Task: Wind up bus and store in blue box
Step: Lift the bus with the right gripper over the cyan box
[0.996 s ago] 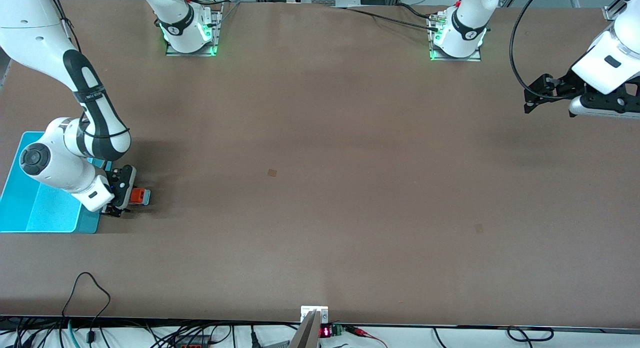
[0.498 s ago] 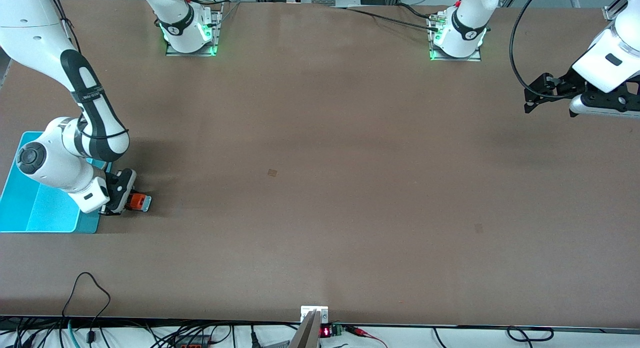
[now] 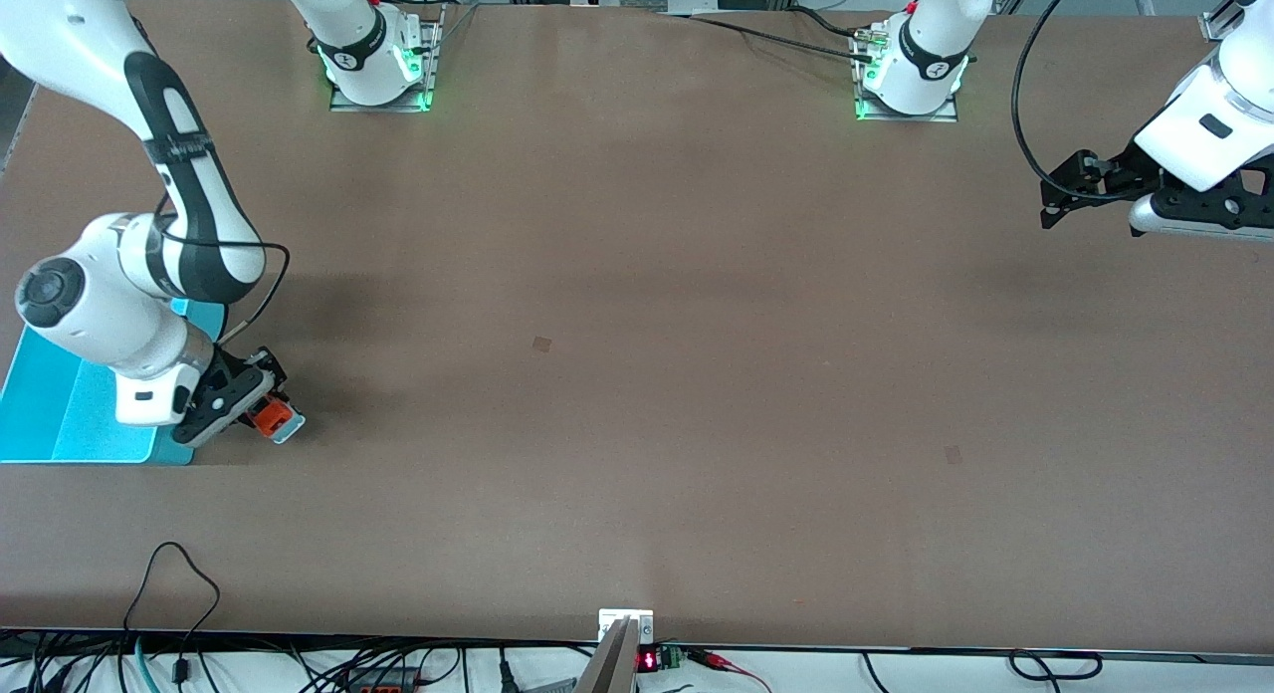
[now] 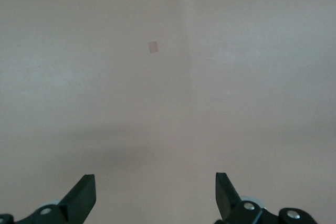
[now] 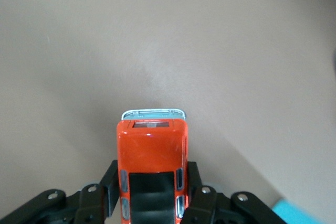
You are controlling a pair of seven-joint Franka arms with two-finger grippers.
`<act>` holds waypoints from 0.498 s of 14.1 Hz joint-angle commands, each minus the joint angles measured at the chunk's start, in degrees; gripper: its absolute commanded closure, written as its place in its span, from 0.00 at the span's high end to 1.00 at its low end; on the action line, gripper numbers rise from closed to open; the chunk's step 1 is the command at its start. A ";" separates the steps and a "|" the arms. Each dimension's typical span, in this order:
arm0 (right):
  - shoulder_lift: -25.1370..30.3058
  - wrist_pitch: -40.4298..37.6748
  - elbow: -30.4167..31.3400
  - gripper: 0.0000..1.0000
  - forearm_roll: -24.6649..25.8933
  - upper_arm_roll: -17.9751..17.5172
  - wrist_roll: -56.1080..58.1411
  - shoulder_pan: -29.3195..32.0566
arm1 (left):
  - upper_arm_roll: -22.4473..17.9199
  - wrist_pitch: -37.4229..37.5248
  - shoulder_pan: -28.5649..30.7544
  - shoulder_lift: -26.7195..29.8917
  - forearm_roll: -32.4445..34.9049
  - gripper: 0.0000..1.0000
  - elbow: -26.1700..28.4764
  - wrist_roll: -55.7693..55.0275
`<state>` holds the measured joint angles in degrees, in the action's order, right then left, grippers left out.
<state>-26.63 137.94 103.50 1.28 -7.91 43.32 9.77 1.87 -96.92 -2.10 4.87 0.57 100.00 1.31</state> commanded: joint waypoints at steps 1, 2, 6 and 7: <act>5.61 -5.99 1.09 0.00 -0.93 1.92 -11.81 0.86 | 0.24 0.16 -0.01 -0.83 -1.01 1.00 -1.65 -0.35; 6.75 -7.14 1.09 0.00 -0.92 3.50 -14.29 0.86 | 0.15 0.24 -0.01 -0.74 -1.01 1.00 -1.65 -0.35; 6.42 -8.21 -0.84 0.00 -0.49 12.11 -15.11 1.65 | 0.15 0.24 0.08 -0.74 -1.01 1.00 -1.65 -0.35; 5.80 -8.12 -0.84 0.00 -0.31 13.18 -15.19 1.83 | 0.15 0.24 0.08 -0.74 -1.01 1.00 -1.65 -0.35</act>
<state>-19.78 130.15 103.39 1.25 3.25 28.99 11.33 1.94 -96.93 -2.11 4.83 0.57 99.83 1.31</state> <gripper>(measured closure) 0.467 0.000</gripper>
